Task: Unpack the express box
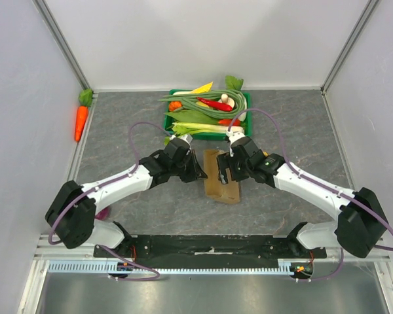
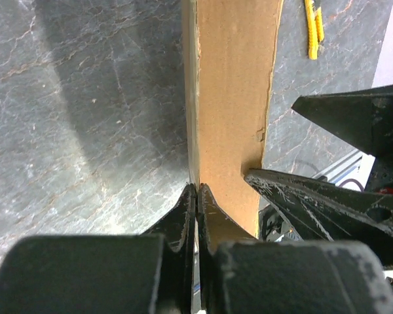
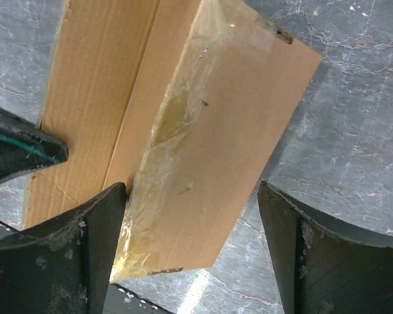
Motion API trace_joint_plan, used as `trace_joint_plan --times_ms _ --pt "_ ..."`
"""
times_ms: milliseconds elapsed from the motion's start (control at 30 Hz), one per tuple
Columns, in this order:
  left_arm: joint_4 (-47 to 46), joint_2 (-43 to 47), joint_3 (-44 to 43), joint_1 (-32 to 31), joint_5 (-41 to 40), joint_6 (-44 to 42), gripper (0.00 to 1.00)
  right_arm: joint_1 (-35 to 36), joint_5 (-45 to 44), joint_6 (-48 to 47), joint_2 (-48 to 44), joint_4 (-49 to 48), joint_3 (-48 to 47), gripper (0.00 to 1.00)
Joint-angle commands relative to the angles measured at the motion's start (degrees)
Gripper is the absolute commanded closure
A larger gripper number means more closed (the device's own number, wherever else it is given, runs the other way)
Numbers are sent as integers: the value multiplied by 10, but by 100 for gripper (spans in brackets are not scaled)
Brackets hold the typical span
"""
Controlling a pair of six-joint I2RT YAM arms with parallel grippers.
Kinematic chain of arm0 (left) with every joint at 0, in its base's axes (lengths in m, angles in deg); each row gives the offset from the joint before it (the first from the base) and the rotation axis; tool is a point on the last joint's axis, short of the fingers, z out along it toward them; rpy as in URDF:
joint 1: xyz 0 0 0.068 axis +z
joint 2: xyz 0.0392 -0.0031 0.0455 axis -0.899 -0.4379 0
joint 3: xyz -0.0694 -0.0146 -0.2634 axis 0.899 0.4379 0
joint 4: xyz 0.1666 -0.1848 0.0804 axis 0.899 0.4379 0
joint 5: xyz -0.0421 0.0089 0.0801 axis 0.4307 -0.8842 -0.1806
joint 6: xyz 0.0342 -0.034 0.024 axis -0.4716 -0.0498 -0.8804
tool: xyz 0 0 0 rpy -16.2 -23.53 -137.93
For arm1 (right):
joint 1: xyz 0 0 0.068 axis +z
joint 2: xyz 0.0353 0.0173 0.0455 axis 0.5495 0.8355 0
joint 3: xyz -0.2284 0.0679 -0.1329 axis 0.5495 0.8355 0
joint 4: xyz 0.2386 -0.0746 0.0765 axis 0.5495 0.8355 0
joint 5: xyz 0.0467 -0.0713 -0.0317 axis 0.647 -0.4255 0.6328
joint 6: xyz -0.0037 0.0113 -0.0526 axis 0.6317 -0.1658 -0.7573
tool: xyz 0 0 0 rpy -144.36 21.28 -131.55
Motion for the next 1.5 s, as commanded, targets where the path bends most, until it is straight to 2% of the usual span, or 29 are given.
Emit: trace_joint_plan --times_ms 0,167,367,667,900,1067,1133,1167,1233,1367,1467 --pt "44 37 -21 1 -4 -11 98 5 -6 25 6 -21 -28 12" --pt "65 66 -21 0 -22 -16 98 5 -22 28 10 -25 -20 13" --pt "102 82 -24 1 -58 -30 98 5 -39 39 -1 -19 15 23" --pt "124 102 -24 1 -69 -43 98 5 -51 54 -33 -14 60 25" --pt "150 125 -45 1 -68 -56 98 4 -96 71 -62 26 55 27" --pt "180 140 -60 1 -70 -62 98 5 -145 77 -108 65 16 28" --pt "191 145 -68 1 -73 -67 98 5 -122 66 -130 56 5 25" --pt "193 147 -71 1 -75 -68 98 5 -107 55 -135 48 -4 19" --pt "198 151 -80 1 -76 -72 98 5 -77 37 -142 35 -13 15" --pt "215 150 -105 1 -77 -77 98 5 -22 33 -131 18 -19 13" --pt "234 144 -117 1 -84 -80 98 5 -14 35 -109 6 -9 14"
